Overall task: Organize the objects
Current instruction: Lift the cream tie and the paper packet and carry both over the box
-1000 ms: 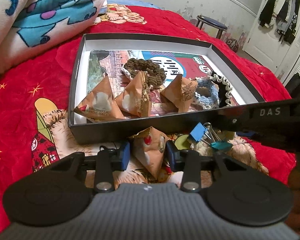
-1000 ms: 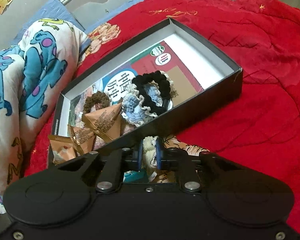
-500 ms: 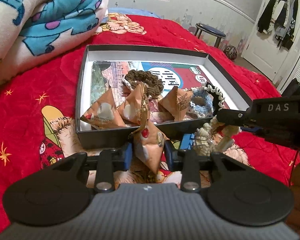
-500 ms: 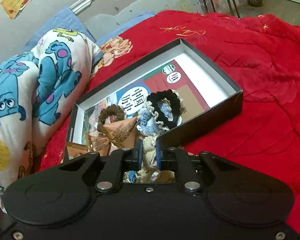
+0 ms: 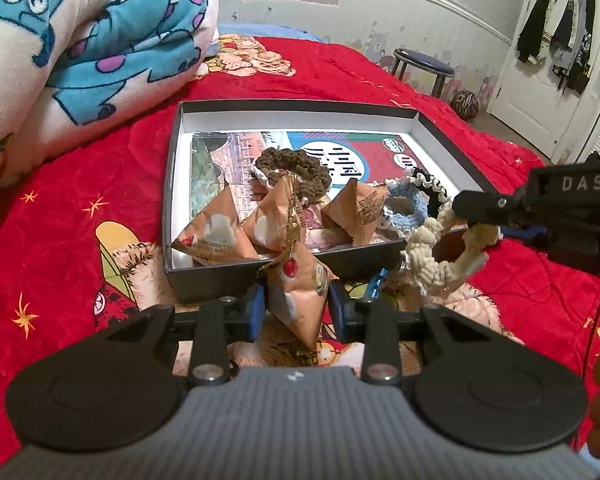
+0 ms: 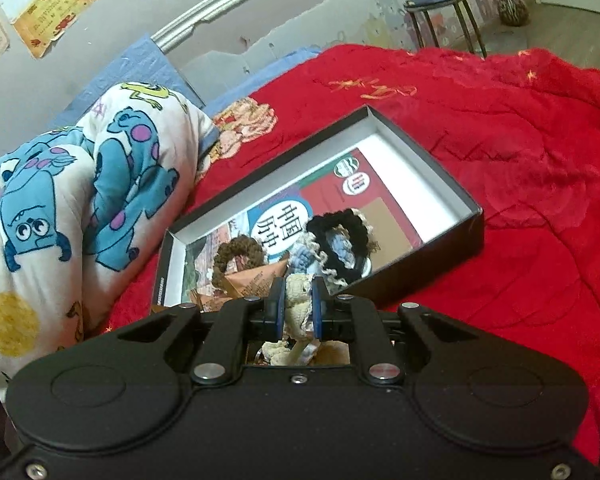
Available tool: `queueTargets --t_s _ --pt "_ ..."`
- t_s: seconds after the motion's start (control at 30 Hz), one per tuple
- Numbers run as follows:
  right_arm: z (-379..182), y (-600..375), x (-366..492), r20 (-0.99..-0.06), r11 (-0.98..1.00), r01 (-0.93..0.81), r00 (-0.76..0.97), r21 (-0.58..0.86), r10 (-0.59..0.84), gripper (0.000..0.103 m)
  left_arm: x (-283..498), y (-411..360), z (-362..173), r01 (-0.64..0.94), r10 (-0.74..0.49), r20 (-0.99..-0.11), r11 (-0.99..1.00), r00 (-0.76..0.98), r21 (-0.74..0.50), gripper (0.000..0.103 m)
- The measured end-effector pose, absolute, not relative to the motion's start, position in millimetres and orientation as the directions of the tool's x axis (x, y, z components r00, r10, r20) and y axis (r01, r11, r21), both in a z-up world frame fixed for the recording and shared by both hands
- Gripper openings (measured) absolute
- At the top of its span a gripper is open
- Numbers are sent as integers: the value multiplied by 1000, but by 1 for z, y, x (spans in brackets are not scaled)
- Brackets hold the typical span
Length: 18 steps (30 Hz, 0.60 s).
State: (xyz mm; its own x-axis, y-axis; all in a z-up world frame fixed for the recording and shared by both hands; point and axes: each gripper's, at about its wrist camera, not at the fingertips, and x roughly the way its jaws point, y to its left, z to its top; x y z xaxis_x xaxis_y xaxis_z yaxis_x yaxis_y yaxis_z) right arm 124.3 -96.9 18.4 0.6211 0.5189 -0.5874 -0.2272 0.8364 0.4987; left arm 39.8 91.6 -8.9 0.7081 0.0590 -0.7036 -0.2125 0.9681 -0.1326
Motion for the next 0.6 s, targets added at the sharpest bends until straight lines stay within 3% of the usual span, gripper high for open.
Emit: queueTargets --t_s 0.6 --pt "19 -81 129 -499 778 -297 629 554 596 14 42 88 -2 -193 59 -691 974 721 -118 37"
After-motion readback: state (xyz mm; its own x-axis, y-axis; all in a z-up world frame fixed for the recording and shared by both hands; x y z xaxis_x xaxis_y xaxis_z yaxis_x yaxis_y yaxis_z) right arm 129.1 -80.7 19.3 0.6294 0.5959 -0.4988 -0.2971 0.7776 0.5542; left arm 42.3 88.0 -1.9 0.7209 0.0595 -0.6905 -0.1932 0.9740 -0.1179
